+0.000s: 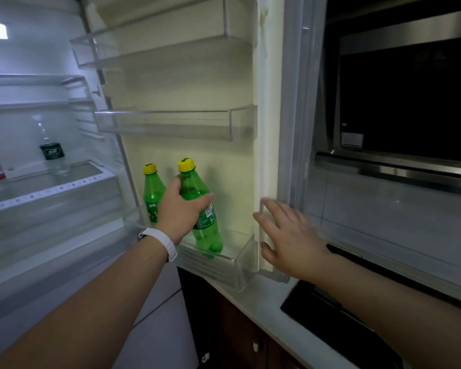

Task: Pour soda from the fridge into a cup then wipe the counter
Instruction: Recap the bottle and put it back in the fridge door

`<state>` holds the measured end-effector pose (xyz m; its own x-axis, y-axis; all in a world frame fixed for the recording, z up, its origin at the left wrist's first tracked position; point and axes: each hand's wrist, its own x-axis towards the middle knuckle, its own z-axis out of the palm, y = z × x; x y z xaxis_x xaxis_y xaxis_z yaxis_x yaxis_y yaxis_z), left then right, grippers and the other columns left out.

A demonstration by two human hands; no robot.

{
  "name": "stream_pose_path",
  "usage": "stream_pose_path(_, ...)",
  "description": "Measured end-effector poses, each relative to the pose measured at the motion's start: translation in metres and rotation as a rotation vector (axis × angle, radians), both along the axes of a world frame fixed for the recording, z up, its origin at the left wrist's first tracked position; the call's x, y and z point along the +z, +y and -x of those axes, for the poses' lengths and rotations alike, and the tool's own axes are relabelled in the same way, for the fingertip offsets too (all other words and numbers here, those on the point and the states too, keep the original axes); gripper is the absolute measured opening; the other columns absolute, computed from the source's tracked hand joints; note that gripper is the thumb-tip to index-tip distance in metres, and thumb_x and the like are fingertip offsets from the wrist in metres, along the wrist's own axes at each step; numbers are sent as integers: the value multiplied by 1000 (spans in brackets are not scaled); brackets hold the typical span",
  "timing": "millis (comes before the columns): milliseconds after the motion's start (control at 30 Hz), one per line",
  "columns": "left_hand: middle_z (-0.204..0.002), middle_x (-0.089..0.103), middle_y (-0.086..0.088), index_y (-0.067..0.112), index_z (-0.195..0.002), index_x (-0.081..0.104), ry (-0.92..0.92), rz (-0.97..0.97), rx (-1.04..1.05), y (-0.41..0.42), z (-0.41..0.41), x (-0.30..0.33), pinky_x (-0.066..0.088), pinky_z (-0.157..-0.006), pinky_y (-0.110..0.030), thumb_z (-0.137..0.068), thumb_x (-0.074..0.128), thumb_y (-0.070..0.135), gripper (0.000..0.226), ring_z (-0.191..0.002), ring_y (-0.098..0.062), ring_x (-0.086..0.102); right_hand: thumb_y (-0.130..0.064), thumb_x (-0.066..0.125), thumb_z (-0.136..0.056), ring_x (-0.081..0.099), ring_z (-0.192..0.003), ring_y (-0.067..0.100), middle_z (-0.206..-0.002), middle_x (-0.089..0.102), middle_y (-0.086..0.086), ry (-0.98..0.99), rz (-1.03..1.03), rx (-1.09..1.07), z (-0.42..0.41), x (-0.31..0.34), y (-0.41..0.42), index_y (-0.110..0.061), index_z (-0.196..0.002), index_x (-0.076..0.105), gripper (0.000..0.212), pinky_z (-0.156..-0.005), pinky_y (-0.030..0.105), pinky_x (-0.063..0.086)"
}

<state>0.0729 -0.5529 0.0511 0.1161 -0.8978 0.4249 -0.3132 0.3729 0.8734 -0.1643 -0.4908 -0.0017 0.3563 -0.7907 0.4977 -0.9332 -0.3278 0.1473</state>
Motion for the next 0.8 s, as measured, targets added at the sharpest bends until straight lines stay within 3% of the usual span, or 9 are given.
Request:
stream_pose_path(533,-97,67,6,23,-107,57,-130,-69,-6,-25,16,-22,52,-77,-31,-76,82,25,40,-88,-10,64,-35,65,-73,31,-137,30,-148,37,17,-60,89,74,7,-12,-15,-18,-132,49,64,-108,50,31)
stream_pose_path(667,-99,65,9,25,-114,50,-133,-99,-10,-19,19,-24,52,-81,-33,-77,82,24,50,-91,-10,64,-35,65,-73,31,-138,30,-148,36,16,-73,93,79,5,-14,-14,-18,-132,49,63,-109,50,29)
stream_pose_path(800,-109,57,12,27,-129,38,-112,-153,-19,-4,13,-22,49,-78,-23,-74,84,26,72,-94,-3,59,-35,66,-72,32,-137,30,-146,37,17,-80,91,76,1,-13,-11,-19,-130,50,62,-108,51,30)
